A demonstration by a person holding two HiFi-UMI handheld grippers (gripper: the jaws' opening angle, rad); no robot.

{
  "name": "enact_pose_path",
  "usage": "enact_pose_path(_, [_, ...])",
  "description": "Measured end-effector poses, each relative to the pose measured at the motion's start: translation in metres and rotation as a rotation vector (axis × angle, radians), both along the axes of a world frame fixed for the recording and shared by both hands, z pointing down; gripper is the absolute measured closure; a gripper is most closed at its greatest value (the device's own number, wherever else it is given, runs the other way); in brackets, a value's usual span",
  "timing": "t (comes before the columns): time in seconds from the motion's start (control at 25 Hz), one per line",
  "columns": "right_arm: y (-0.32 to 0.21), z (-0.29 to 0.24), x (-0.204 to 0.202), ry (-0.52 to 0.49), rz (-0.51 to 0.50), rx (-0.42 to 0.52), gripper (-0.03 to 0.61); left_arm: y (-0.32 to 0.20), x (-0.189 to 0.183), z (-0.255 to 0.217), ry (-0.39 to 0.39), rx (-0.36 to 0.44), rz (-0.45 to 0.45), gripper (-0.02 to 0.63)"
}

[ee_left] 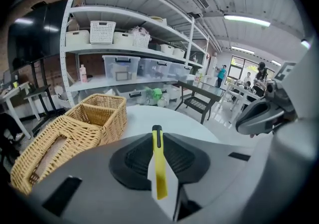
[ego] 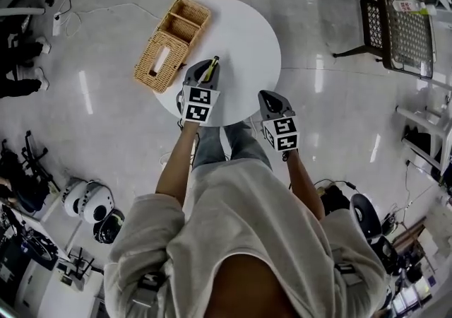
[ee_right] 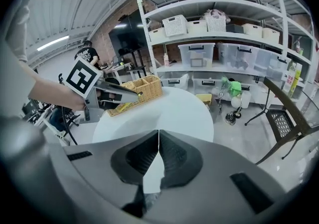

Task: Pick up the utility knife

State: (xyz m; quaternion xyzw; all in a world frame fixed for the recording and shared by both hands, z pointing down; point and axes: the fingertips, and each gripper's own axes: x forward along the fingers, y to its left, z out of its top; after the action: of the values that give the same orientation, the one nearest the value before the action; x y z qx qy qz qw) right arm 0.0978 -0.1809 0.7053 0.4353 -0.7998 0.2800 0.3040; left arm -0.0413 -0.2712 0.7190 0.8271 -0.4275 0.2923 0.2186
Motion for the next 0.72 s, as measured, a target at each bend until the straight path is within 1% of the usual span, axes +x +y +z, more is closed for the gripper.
enact_pose_path(0.16, [-0.007, -0.004, -0.009, -0.002, -0.022, 0.017, 0.546, 0.005, -0.012, -0.028, 0.034, 0.052, -0.031, 0.540])
enact_pose_path(0.32, [-0.016, -0.011, -0.016, -0.019, -0.035, 0.038, 0.546, 0.017, -0.025, -0.045, 0.062, 0.073, -0.069, 0.540])
enact_pose_path(0.56, [-0.033, -0.031, -0.028, -0.056, -0.023, 0.096, 0.546, 0.032, -0.049, -0.063, 0.106, 0.101, -0.145, 0.540])
enact_pose_path(0.72, [-0.046, -0.051, -0.028, -0.077, -0.008, 0.147, 0.546, 0.029, -0.063, -0.083, 0.112, 0.144, -0.173, 0.540])
